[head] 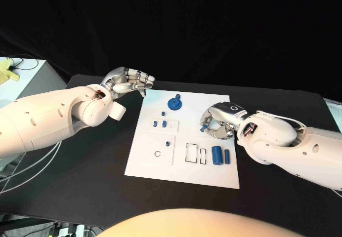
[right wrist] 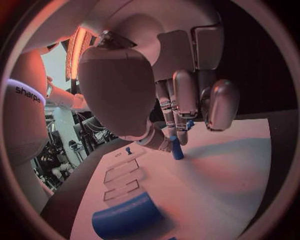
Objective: Assemble the parts on the task board
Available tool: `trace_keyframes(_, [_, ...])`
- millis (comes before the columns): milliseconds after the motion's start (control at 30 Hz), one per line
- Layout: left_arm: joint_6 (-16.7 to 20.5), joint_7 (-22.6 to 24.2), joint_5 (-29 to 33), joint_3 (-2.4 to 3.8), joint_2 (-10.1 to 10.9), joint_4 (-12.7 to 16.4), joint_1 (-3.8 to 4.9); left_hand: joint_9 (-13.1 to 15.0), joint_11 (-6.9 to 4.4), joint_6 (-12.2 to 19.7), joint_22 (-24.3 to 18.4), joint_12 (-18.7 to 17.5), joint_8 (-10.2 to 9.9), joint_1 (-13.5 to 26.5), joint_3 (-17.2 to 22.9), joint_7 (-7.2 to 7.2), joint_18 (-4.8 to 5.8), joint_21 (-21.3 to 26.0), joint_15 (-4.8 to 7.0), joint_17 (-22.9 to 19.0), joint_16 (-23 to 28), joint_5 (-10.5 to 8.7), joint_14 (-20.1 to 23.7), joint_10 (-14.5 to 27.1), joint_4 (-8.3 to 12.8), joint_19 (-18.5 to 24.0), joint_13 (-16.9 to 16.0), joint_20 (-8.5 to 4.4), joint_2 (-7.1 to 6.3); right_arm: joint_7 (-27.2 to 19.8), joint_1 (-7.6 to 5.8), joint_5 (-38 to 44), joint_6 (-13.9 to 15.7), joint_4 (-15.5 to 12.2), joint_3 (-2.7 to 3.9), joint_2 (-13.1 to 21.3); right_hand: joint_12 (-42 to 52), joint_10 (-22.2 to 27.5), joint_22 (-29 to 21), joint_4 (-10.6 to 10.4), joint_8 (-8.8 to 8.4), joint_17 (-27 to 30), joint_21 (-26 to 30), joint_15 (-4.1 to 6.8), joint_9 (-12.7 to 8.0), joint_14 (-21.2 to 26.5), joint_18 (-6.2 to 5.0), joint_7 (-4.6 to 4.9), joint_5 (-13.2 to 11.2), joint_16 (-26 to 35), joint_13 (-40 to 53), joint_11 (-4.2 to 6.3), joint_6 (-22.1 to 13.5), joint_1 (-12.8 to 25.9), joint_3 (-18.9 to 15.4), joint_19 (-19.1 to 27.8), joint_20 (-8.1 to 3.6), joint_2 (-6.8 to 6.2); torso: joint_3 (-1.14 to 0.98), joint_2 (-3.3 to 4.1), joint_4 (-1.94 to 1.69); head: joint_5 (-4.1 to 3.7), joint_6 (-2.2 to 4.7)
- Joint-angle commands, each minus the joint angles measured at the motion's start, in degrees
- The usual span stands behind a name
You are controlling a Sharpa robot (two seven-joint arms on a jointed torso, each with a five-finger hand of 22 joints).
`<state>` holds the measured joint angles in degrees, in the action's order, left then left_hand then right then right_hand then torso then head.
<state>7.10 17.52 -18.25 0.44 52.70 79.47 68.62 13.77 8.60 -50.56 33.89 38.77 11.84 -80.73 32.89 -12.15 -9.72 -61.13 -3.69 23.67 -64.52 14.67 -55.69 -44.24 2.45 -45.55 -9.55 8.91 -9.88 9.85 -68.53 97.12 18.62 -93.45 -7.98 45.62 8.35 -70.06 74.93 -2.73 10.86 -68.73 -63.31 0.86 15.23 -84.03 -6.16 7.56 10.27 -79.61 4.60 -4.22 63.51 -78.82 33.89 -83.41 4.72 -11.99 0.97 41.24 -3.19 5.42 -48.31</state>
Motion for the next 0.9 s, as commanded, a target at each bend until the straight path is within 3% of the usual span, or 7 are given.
trace_keyframes(33, [-0.86,0.06,-0.08,0.05,-0.20,-0.02,0.05,-0.09,-0.05,0.32,-0.05,-0.09,0.10,0.51,-0.30,0.03,-0.91,0.19,-0.28,-0.08,0.33,0.28,0.21,0.38,-0.08,0.10,0.05,0.36,0.12,0.66,0.22,1.95,0.01,-0.55,-0.10,-0.02,-0.19,-1.52,1.12,0.73,0.67,-0.44,-0.67,0.35,0.53,-1.88,1.23,-0.09,-0.42,-0.42,0.19,0.75,0.82,-1.44,1.01,-0.05,-0.30,1.11,0.05,-0.02,-0.01,0.14,0.00])
trace_keyframes(333, [-0.74,-0.01,-0.09,0.05,-0.39,-0.20,0.05,-0.09,-0.03,0.36,-0.07,-0.09,0.10,0.54,-0.34,0.01,-0.90,0.22,-0.30,-0.09,0.34,0.28,0.23,0.43,-0.09,0.12,0.09,0.38,0.12,1.46,0.00,1.87,1.53,-3.98,0.13,1.30,-0.51,-3.50,2.27,2.39,1.83,-0.89,-2.28,0.71,1.74,-1.98,1.48,-0.40,0.34,-0.75,0.78,1.19,1.45,-1.35,2.56,-0.39,-0.64,1.57,0.10,-0.12,-0.03,0.24,-0.02])
trace_keyframes(633, [-0.62,0.00,-0.09,0.04,-0.70,-0.40,0.04,-0.10,0.00,0.42,-0.11,-0.12,0.10,0.53,-0.38,0.00,-0.91,0.26,-0.32,-0.10,0.36,0.28,0.28,0.58,-0.07,0.13,0.15,0.38,0.08,1.69,-2.27,0.53,2.49,-7.92,0.77,2.88,-0.65,-3.75,2.49,2.67,2.03,-0.80,-2.58,0.75,1.98,-1.96,1.54,-0.44,0.63,-0.72,0.88,1.25,1.49,-1.17,2.83,-0.44,-0.69,1.49,0.21,-0.21,-0.02,0.45,0.28])
trace_keyframes(900, [-0.67,0.04,-0.09,0.04,-1.03,-0.49,0.04,-0.10,0.00,0.42,-0.11,-0.12,0.10,0.53,-0.38,0.00,-0.91,0.26,-0.32,-0.10,0.36,0.28,0.28,0.58,-0.07,0.13,0.15,0.38,0.08,1.15,-3.20,-0.54,3.48,-10.27,1.22,1.89,-0.75,-3.81,2.71,2.83,2.09,-0.86,-2.94,0.78,2.08,-1.97,1.60,-0.46,0.72,-0.75,0.91,1.26,1.48,-1.13,3.00,-0.52,-0.71,1.48,0.11,-0.07,0.02,0.54,0.38])
